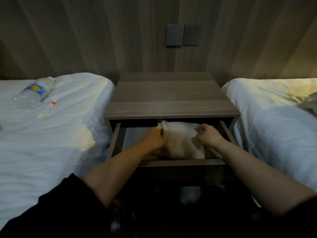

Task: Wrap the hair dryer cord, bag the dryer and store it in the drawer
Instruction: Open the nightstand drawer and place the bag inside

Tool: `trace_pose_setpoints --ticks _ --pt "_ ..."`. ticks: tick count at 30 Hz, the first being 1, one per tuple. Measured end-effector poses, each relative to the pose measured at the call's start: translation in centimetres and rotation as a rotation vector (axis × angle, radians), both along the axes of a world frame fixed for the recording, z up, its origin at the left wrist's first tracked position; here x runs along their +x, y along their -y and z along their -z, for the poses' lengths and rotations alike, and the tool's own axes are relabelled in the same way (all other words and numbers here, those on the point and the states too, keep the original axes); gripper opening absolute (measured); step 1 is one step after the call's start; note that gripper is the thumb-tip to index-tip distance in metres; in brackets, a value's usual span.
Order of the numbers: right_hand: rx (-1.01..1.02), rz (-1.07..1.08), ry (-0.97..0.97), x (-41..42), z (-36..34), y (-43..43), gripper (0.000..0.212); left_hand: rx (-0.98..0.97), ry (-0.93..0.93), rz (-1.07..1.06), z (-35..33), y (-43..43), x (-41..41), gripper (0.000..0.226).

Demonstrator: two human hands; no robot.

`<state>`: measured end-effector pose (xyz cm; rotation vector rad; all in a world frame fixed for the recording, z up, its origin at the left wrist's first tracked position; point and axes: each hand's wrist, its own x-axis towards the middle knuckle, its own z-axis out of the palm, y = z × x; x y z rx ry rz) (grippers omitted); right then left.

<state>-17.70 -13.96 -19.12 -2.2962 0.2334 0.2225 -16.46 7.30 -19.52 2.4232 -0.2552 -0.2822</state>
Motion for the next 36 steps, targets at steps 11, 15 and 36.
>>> trace_pose_setpoints --ticks 11,15,36 --pt "-0.321 -0.732 -0.116 -5.4 -4.5 -0.5 0.026 0.245 -0.084 0.728 -3.8 -1.1 -2.9 0.012" --pt "-0.373 -0.691 -0.031 -5.2 -4.3 -0.5 0.015 0.217 -0.023 0.683 -3.6 -1.0 -2.7 0.012" --pt "-0.733 -0.296 0.608 1.4 -1.8 -1.5 0.064 0.535 0.599 0.201 -2.4 -0.2 3.6 0.076"
